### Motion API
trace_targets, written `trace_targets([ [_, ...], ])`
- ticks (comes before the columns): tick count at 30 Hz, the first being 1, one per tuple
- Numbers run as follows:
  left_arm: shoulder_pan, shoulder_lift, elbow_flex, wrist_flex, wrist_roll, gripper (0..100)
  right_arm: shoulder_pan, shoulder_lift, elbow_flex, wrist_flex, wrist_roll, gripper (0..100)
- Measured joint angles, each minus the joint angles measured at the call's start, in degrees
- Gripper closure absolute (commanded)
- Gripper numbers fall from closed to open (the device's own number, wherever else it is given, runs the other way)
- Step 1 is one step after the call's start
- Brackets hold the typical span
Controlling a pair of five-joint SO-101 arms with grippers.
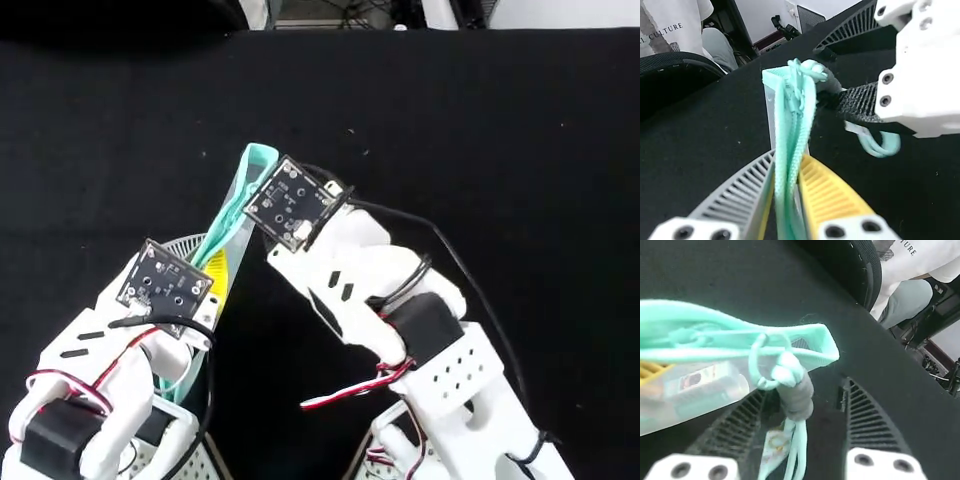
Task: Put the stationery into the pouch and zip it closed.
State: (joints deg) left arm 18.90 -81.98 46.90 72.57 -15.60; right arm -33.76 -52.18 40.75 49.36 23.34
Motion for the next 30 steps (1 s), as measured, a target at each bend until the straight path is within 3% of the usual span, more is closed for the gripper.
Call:
trace_targets([
  [5,0.0,0.0,0.0,0.0,0.0,97,0.0,0.0,0.0,0.0,-0.09,85.3],
  [9,0.0,0.0,0.0,0.0,0.0,97,0.0,0.0,0.0,0.0,-0.09,99.2],
  [22,-0.09,-0.09,0.35,0.0,-0.26,97,0.09,0.0,0.0,-3.16,1.76,98.6],
  [30,-0.35,-0.44,0.62,-0.35,-0.44,97,7.74,4.57,-0.18,-7.47,5.45,98.6],
])
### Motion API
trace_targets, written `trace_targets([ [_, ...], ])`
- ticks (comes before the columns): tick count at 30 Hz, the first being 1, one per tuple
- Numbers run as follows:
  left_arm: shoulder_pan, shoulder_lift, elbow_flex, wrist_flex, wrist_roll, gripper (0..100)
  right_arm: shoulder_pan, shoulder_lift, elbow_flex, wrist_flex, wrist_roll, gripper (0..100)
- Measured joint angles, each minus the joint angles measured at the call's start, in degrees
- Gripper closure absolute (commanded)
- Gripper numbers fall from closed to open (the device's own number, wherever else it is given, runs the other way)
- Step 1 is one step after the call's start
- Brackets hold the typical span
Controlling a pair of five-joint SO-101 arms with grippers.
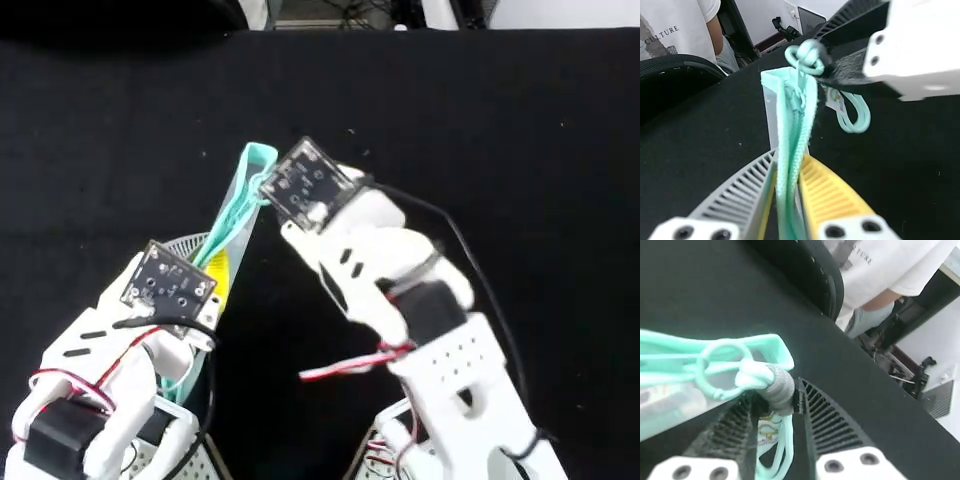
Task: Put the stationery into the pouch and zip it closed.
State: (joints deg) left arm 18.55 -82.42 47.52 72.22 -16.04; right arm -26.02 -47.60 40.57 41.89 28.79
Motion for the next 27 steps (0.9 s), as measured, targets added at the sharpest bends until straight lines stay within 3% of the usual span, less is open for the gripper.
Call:
trace_targets([
  [15,0.0,0.09,0.7,-0.18,-0.09,97,1.41,11.78,-2.64,-7.38,1.49,98.6],
  [27,0.09,-0.09,1.41,-0.35,0.0,97,8.62,22.24,-3.78,-10.11,2.55,98.6],
])
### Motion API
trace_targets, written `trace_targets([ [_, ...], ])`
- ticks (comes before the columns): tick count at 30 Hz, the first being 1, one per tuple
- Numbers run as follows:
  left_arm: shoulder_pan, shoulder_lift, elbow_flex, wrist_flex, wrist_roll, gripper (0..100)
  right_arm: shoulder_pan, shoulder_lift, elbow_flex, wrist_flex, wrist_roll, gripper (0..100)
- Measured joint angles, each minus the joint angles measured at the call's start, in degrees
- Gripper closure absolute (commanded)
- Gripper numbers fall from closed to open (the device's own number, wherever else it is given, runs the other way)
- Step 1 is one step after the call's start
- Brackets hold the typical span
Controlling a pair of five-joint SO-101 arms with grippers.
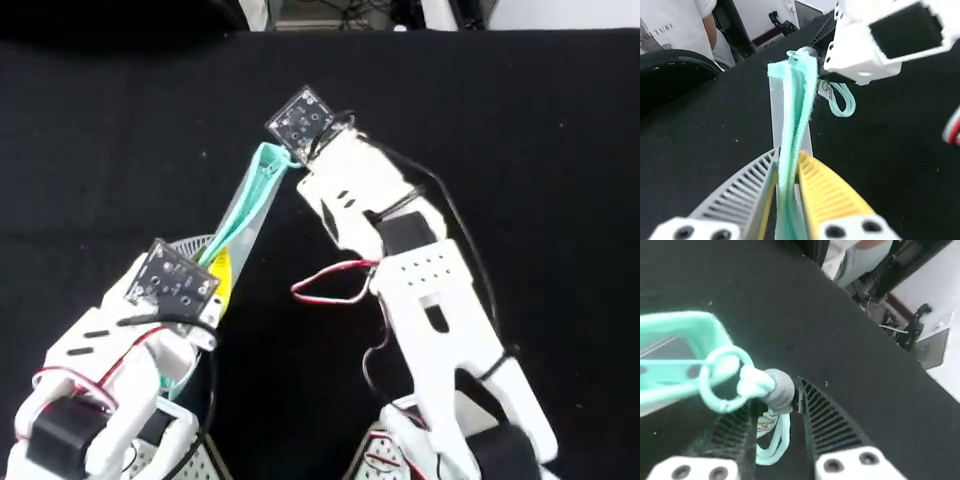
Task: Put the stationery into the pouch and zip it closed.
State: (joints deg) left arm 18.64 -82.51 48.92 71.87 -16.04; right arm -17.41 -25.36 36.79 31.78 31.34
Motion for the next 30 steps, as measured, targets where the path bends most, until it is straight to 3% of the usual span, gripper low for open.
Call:
trace_targets([
  [30,0.09,-4.57,0.44,-0.09,-0.09,97,5.8,18.29,-3.43,-8.09,4.31,98.6],
])
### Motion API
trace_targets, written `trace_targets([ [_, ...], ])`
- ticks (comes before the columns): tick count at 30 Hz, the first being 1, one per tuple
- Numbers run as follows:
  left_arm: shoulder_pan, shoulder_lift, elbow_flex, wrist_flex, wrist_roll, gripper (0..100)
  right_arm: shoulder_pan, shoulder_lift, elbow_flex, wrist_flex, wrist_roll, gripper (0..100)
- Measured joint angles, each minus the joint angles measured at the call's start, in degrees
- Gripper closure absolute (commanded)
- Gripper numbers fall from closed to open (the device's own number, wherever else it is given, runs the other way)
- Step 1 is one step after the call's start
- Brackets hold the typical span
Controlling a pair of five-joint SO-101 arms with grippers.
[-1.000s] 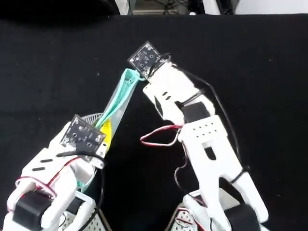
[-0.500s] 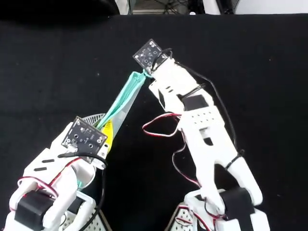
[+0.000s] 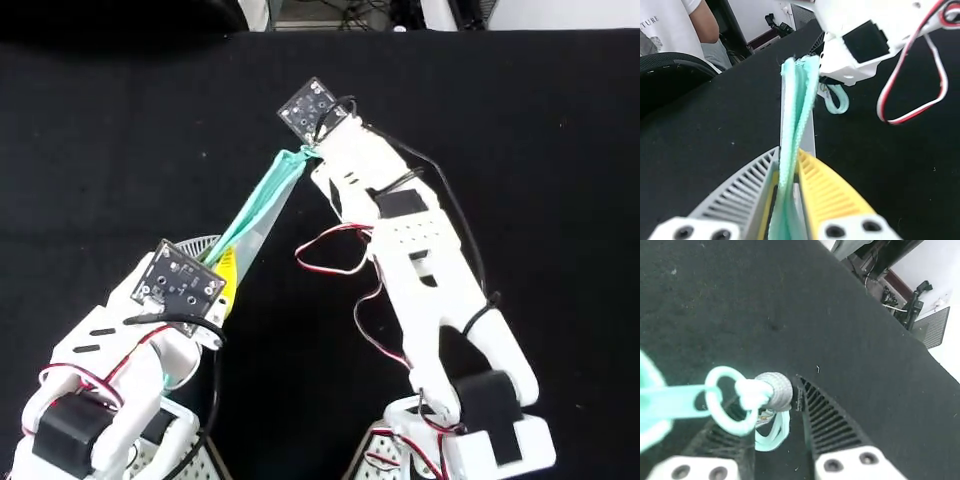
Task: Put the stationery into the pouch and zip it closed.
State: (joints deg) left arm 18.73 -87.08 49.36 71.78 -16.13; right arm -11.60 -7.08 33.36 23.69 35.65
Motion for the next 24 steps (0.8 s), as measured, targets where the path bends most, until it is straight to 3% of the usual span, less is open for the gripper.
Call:
trace_targets([
  [9,0.0,0.09,0.0,0.0,0.0,97,0.0,-0.09,0.0,-0.26,0.0,98.2],
  [12,0.0,0.09,0.0,0.0,0.0,97,0.0,-2.99,0.7,1.14,-0.18,90.8],
  [17,-0.18,0.0,0.0,-0.62,-1.67,97,1.14,-13.54,1.58,11.43,-6.68,75.5],
  [24,-3.96,9.14,-4.75,-0.35,-4.04,97,-3.25,-37.19,1.67,25.58,-8.97,74.7],
])
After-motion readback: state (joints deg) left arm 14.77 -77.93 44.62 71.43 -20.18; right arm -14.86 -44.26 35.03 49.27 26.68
